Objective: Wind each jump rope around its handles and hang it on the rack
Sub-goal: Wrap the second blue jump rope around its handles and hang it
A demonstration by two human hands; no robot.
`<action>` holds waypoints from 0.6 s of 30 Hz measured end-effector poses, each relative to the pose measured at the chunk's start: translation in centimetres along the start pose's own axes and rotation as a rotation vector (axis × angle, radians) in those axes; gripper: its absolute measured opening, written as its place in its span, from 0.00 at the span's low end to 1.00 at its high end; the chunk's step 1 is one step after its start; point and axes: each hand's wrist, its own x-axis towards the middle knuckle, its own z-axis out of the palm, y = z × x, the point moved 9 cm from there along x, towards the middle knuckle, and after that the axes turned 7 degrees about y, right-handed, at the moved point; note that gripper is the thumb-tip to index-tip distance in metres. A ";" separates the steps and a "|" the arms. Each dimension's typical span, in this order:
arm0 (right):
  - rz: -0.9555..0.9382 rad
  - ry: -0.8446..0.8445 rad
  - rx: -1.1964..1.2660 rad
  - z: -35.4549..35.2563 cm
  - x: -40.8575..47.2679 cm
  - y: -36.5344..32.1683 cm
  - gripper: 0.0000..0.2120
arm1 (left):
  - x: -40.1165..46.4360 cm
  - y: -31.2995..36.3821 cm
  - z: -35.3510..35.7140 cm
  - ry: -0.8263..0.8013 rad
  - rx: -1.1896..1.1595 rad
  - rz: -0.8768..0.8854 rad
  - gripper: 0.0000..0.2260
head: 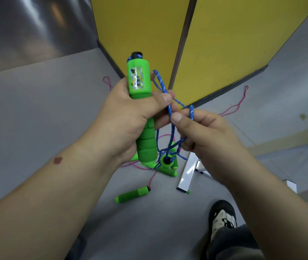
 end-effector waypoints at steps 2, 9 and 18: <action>-0.017 -0.035 -0.066 0.4 -0.2 -0.1 0.06 | 0.1 0.3 -0.3 0.031 -0.061 -0.002 0.16; -0.138 0.053 0.084 -0.5 0.0 -1.9 0.06 | -0.2 -0.5 0.4 -0.103 0.155 0.022 0.18; -0.059 0.082 0.042 -0.7 0.0 -1.1 0.09 | -0.4 -0.4 0.9 -0.092 0.148 0.039 0.14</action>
